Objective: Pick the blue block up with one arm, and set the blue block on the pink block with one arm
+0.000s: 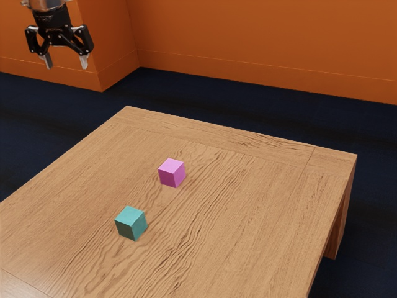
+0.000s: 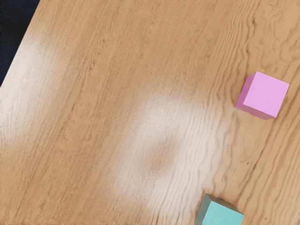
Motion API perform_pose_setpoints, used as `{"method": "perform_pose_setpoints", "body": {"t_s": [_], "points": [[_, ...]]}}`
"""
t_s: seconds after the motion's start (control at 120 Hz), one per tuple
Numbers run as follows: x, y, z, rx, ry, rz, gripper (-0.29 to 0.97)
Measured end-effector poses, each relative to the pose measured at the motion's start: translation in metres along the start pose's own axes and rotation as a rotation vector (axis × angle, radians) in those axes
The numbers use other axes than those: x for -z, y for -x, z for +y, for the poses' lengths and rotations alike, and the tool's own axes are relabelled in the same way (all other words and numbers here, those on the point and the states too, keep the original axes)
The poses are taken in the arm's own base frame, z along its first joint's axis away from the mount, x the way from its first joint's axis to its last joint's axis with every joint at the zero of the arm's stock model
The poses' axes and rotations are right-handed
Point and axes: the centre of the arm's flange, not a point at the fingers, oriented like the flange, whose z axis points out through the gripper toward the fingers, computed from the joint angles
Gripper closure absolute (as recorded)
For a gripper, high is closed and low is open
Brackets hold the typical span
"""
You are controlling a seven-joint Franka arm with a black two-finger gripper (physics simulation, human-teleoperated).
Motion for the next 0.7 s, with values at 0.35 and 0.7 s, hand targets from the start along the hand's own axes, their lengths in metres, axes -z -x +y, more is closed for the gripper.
{"method": "perform_pose_setpoints", "body": {"t_s": [0.35,0.7], "points": [[0.172,0.085,-0.013,0.017,0.13,0.304,0.0],[0.035,0.089,0.038,-0.059,0.076,-0.008,0.0]]}}
